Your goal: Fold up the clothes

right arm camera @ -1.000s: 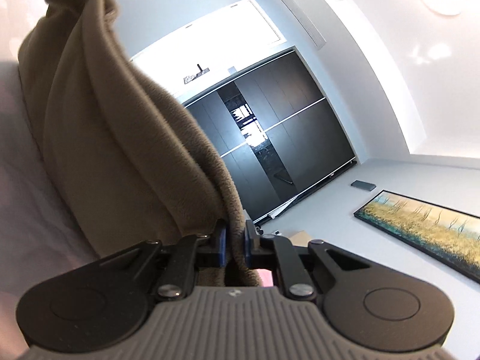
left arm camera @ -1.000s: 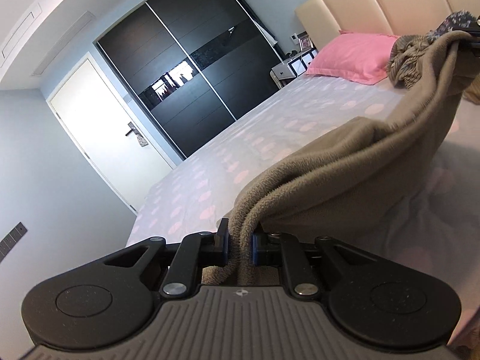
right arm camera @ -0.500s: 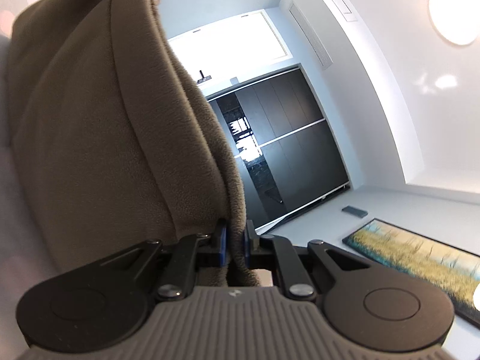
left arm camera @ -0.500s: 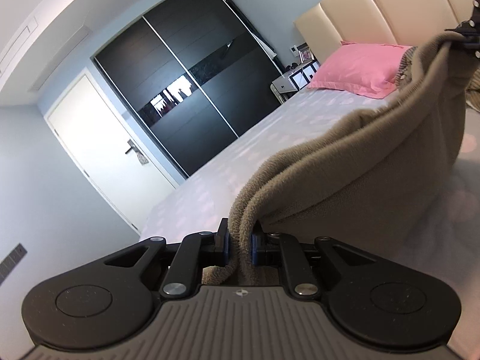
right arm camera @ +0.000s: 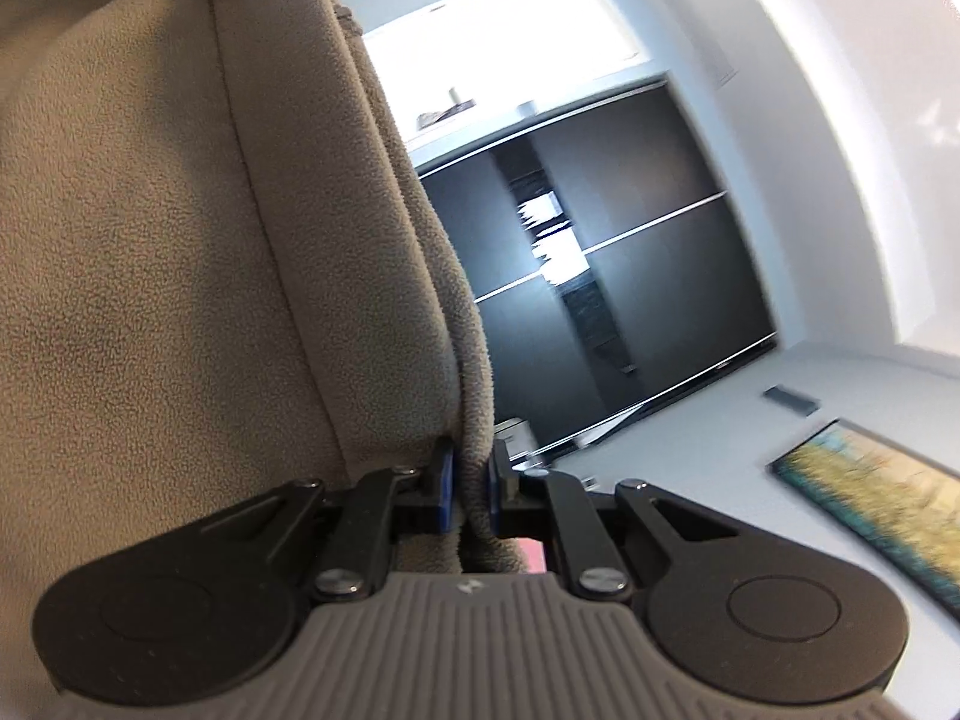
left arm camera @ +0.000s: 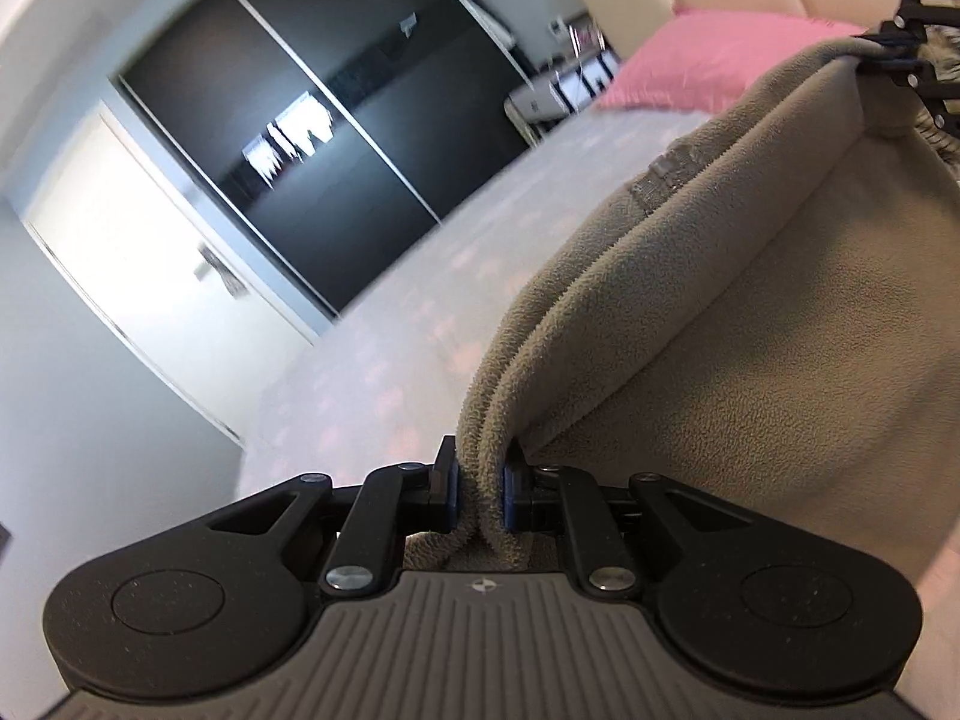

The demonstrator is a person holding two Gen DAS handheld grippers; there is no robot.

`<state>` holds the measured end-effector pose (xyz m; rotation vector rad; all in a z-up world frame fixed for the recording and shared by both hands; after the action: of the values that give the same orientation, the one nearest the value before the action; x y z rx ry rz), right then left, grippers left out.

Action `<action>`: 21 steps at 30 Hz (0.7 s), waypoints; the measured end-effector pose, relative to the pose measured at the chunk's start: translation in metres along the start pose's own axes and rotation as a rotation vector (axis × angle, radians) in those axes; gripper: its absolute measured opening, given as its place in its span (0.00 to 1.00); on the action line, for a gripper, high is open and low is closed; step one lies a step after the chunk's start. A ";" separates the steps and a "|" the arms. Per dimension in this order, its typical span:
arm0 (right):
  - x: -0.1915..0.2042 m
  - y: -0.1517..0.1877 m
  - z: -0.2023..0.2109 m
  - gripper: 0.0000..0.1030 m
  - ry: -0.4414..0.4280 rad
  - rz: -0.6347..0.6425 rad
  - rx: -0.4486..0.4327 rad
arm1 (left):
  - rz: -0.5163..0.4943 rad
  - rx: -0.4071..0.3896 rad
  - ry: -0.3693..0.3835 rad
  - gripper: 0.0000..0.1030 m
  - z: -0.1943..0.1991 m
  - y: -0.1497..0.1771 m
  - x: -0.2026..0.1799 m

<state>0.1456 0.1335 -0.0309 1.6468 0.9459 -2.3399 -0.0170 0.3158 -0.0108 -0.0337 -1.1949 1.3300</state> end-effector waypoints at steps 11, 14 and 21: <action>0.059 0.018 -0.151 0.13 -0.185 0.015 0.115 | 0.030 0.181 0.125 0.13 -0.139 0.021 -0.017; 0.060 0.013 -0.181 0.22 -0.188 0.003 0.140 | 0.054 0.204 0.137 0.22 -0.155 0.027 -0.019; 0.041 0.027 -0.167 0.29 -0.155 -0.203 0.263 | 0.162 0.222 0.066 0.49 -0.159 0.021 0.017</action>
<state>0.2759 0.2146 -0.1139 1.4837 0.8406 -2.7861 0.0713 0.4281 -0.0858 -0.0149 -0.9993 1.5857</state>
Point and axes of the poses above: each gripper's, at about its wrist camera, not at the fingertips, and z roughly against the way its jaws point, x to its left, y to its underside, the point moved 5 cm from there along -z, roughly the way its jaws point, and after that the axes turned 5 degrees about -y, right-handed, at the moved point
